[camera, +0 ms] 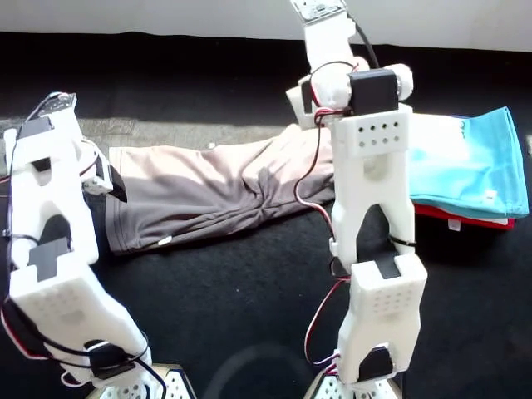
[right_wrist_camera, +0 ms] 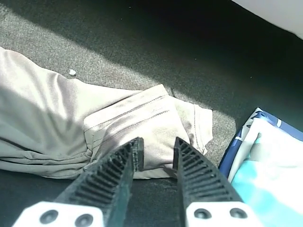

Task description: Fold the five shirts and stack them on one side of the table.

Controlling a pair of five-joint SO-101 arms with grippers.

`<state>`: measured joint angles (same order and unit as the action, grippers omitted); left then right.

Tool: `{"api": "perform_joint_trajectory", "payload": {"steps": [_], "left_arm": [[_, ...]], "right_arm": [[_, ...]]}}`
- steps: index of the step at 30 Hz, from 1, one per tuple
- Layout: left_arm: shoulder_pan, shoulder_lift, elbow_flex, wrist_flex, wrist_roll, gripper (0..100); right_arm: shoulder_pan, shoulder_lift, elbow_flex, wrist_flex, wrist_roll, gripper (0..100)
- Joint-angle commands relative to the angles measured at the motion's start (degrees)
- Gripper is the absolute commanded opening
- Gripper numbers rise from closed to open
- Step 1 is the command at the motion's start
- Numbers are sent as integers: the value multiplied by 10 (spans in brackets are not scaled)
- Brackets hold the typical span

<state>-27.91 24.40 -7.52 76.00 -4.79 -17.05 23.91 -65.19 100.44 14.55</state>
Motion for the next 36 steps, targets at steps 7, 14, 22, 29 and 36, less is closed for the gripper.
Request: {"api": "perform_joint_trajectory", "payload": {"steps": [7,14,22,29,36], "left_arm": [[15,118,-116,15,2,224],[47,164,-134,35,4,223],[108,168,-149,75,36,220],[76,169,-152,95,33,11],[-23,164,-153,95,-19,8]], "right_arm": [[-14,-260,176,7,8,112],[-9,-454,400,5,8,112],[4,-530,527,4,8,112],[88,-564,557,4,8,112],[132,-591,647,-7,9,112]]}}
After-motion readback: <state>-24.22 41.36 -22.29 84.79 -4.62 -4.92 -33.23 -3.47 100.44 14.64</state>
